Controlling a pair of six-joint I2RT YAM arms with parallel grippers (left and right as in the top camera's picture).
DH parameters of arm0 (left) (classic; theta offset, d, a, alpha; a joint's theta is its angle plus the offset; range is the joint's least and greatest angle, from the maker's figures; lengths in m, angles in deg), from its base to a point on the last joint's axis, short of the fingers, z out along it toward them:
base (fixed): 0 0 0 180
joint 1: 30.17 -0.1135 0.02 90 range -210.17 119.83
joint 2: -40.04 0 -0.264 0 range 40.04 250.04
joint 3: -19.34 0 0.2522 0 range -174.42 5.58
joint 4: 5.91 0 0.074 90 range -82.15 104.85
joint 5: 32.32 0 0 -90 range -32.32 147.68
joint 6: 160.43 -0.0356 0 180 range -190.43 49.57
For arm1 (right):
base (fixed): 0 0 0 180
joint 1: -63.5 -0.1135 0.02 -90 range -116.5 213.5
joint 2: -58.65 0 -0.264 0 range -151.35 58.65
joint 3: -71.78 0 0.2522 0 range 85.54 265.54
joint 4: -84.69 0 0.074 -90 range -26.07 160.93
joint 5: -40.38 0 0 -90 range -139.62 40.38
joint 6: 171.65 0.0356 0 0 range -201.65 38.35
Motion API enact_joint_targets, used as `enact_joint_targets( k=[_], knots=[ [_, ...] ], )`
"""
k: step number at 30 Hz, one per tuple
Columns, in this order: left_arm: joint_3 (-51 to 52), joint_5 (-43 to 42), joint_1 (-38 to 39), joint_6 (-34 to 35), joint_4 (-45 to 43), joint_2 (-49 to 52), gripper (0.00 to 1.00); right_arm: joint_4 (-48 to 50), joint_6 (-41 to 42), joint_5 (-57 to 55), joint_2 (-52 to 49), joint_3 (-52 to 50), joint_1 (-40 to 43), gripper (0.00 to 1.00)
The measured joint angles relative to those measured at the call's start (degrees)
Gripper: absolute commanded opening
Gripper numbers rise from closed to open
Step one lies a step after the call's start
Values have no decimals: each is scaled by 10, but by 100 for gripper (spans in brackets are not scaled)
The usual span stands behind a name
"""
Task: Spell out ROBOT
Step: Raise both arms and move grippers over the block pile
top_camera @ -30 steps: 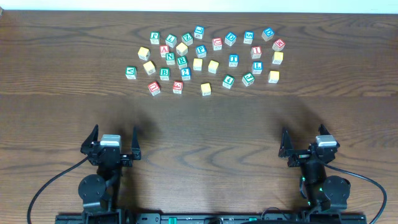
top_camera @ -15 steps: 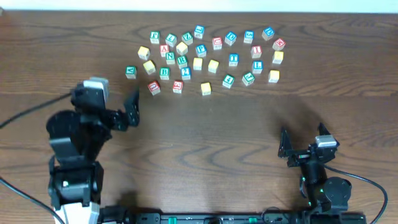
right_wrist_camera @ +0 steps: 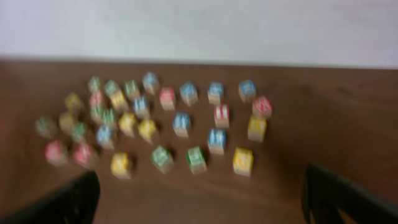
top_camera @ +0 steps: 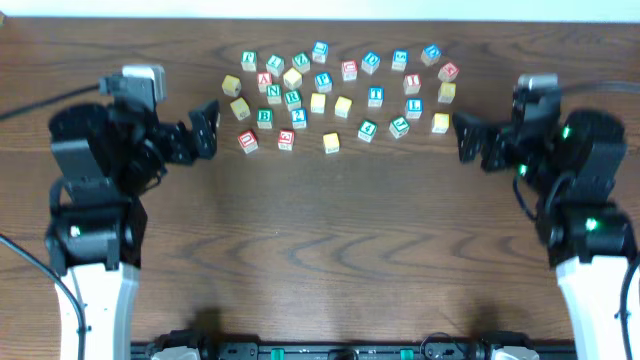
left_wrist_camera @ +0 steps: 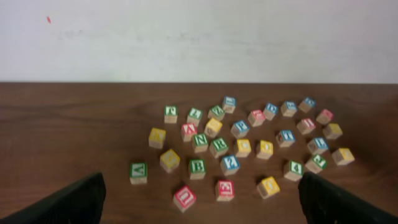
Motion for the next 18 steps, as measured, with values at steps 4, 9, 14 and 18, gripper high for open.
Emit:
enact_joint_targets(
  k=[4, 9, 14, 18],
  knots=[
    [-127, 0, 0, 0, 88, 111, 97, -111, 0, 19, -122, 153, 0, 99],
    [-237, 0, 0, 0, 112, 228, 98, -157, -16, 47, -278, 270, 0, 99],
    [-240, -2, 0, 0, 114, 249, 98, -145, -17, 51, -309, 284, 0, 99],
    [-244, -5, 0, 0, 173, 249, 98, -163, -19, 52, -309, 285, 0, 99]
  ],
)
